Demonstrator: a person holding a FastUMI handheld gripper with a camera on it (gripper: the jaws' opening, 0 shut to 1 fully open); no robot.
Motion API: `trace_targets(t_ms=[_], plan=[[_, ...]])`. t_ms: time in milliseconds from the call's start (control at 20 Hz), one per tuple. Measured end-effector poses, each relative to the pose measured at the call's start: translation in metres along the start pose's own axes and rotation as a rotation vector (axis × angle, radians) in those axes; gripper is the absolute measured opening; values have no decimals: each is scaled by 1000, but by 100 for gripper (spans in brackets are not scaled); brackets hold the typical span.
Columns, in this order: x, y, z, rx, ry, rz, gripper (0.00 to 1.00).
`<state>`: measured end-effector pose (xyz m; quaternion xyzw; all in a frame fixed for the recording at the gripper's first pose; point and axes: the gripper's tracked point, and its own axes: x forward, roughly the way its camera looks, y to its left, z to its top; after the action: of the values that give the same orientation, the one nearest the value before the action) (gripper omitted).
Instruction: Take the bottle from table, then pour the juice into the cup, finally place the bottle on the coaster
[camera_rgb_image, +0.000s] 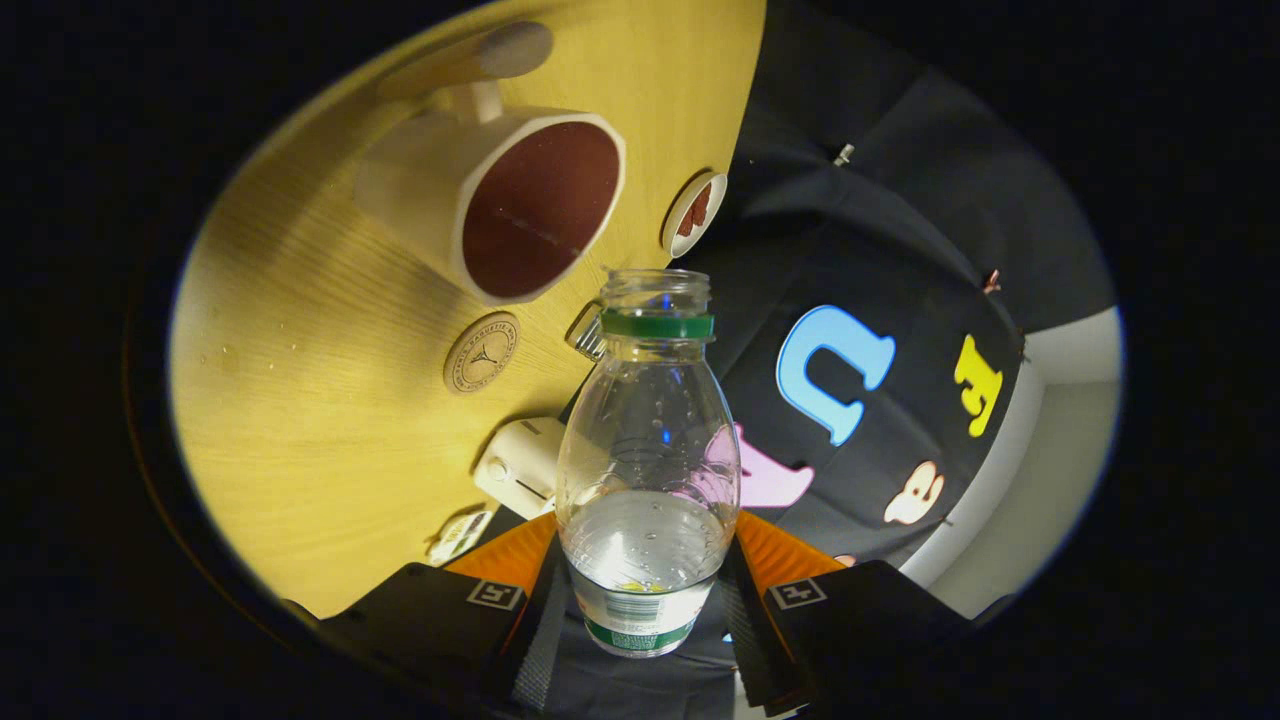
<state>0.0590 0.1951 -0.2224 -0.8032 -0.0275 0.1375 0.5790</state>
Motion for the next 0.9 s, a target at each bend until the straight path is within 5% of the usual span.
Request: trace_targets(t_ms=[150,500,750,900], plan=[[1,24,1,198,31,101,74],[-22,56,42,927,-35,341,74],[-27,25,47,1407,-117,406,74],[-14,-9,26,1677,-161,375,74]])
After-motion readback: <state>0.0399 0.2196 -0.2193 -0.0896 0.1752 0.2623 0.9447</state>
